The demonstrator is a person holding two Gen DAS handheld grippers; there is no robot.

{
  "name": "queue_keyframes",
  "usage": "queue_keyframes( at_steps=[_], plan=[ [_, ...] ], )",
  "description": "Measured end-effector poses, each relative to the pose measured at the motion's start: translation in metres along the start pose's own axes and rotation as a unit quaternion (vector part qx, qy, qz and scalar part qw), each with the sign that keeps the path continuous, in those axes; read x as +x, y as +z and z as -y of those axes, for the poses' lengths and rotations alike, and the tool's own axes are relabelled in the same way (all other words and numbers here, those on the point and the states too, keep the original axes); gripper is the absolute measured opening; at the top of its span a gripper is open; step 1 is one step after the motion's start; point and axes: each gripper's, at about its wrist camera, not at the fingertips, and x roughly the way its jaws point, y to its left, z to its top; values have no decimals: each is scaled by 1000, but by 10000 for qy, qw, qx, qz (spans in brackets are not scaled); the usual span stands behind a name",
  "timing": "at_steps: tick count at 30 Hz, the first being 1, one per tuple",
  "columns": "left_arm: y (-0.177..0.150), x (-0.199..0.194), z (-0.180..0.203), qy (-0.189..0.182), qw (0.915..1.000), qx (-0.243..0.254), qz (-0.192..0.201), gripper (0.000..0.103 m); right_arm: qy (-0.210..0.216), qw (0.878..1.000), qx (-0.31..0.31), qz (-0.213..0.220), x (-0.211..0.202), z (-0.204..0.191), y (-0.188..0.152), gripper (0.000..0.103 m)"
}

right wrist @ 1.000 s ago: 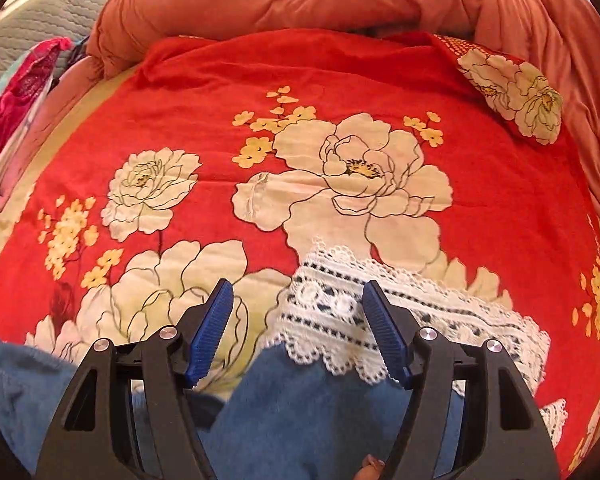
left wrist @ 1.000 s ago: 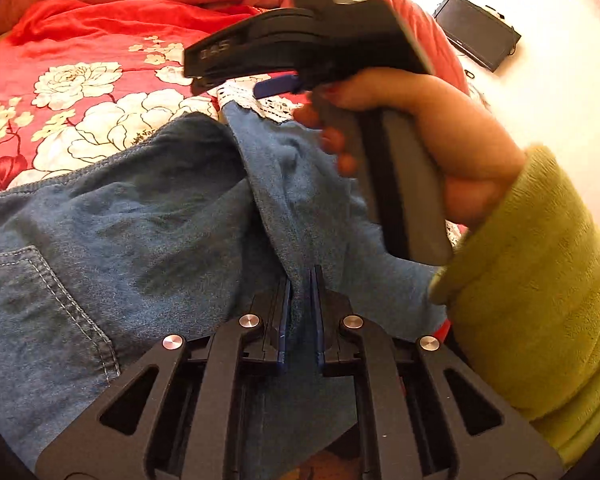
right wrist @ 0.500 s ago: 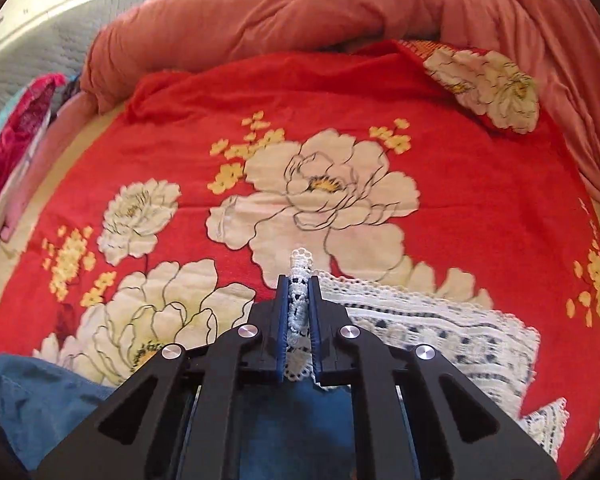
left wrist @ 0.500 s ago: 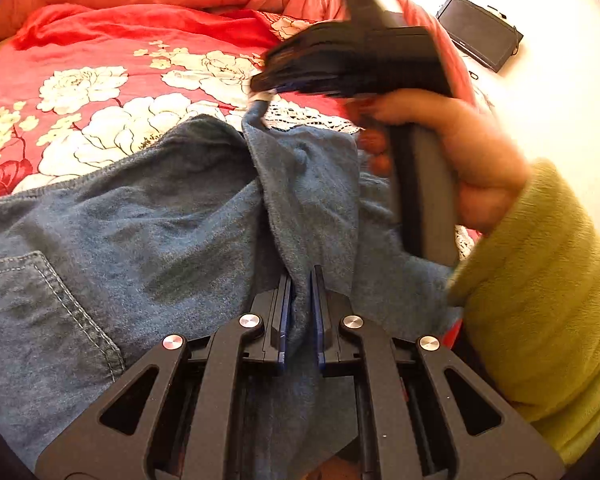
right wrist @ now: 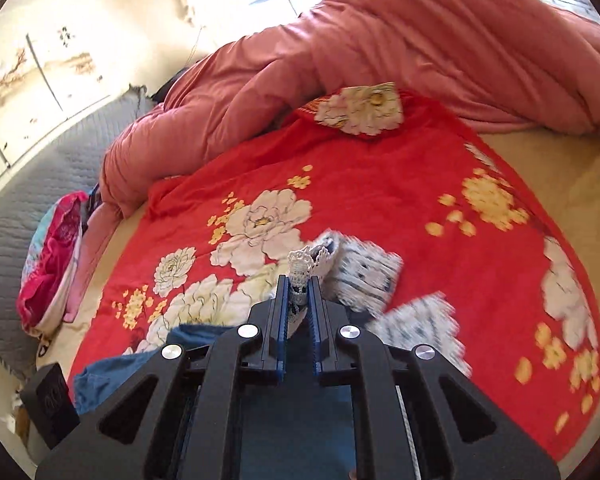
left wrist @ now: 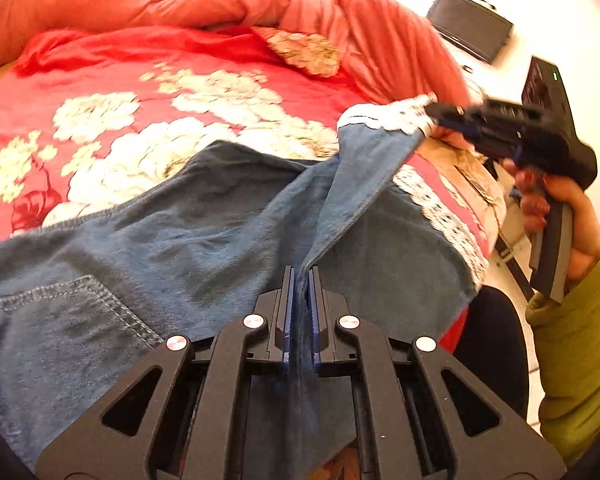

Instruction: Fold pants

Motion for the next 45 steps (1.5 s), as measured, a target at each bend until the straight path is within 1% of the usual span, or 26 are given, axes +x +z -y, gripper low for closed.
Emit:
queue_keyframes(
  at_steps=[2, 6, 10, 13, 16, 19, 22, 23, 24, 25, 26, 27, 28, 29, 30, 32, 33, 34, 35, 38, 40, 42, 45],
  plan=[
    [-3, -6, 10, -53, 9998, 204, 36, 2, -85, 9999, 88, 79, -23, 15, -16, 8],
    [-8, -7, 26, -113, 9984, 561, 19, 2, -125, 9992, 353, 105, -49, 36, -43, 8],
    [-13, -4, 39, -196, 9967, 782, -100, 2, -183, 9982, 551, 122, -67, 50, -65, 8],
    [-19, -12, 51, -283, 9944, 1014, -85, 2, -248, 9977, 626, 51, -77, 60, -79, 8],
    [-26, -17, 63, -298, 9916, 1258, -85, 2, -207, 9967, 791, -1, -88, 72, -93, 8],
    [-34, -15, 74, -157, 9874, 1572, -73, 2, -175, 9960, 868, -92, -93, 80, -103, 8],
    [-39, -7, 79, -1, 9845, 1743, -169, 2, -144, 9954, 939, -154, -92, 87, -112, 9],
    [-40, -4, 80, 45, 9839, 1779, -184, 2, -135, 9951, 970, -161, -91, 89, -114, 12],
    [-41, 0, 81, 163, 9827, 1836, -197, 2, -129, 9952, 945, -197, -90, 89, -117, 12],
    [-43, 1, 82, 241, 9813, 1900, -216, 4, -157, 9955, 914, -209, -88, 88, -117, 12],
    [-45, 3, 82, 262, 9804, 1937, -227, 8, -190, 9957, 887, -208, -87, 88, -118, 12],
    [-46, 6, 83, 315, 9797, 1968, -223, 11, -183, 9957, 881, -214, -85, 87, -117, 13],
    [-47, 6, 84, 341, 9789, 2000, -227, 15, -152, 9954, 919, -220, -84, 88, -117, 22],
    [-48, 8, 84, 353, 9780, 2044, -233, 16, -150, 9949, 970, -214, -83, 90, -117, 32],
    [-48, 10, 84, 352, 9777, 2055, -244, 16, -176, 9945, 1013, -201, -82, 91, -117, 34],
    [-50, 13, 85, 364, 9772, 2073, -287, 16, -204, 9942, 1044, -161, -80, 93, -115, 34],
    [-51, 15, 84, 365, 9769, 2084, -315, 15, -183, 9942, 1046, -158, -78, 94, -116, 31],
    [-51, 17, 84, 381, 9768, 2082, -337, 7, -170, 9943, 1046, -148, -78, 95, -116, 21],
    [-51, 20, 82, 391, 9769, 2065, -391, 1, -173, 9942, 1051, -144, -78, 95, -116, 14],
    [-50, 16, 80, 333, 9776, 2040, -396, 0, -134, 9942, 1057, -130, -82, 95, -116, 12],
    [-49, 3, 85, 257, 9756, 2167, -257, 0, -74, 9953, 955, -112, -89, 90, -115, 12],
    [-49, -8, 92, 210, 9730, 2295, -114, 0, -105, 9965, 830, -97, -96, 87, -114, 12],
    [-57, -13, 95, 162, 9711, 2373, -182, 0, -168, 9969, 752, -164, -99, 88, -117, 12]
  ],
)
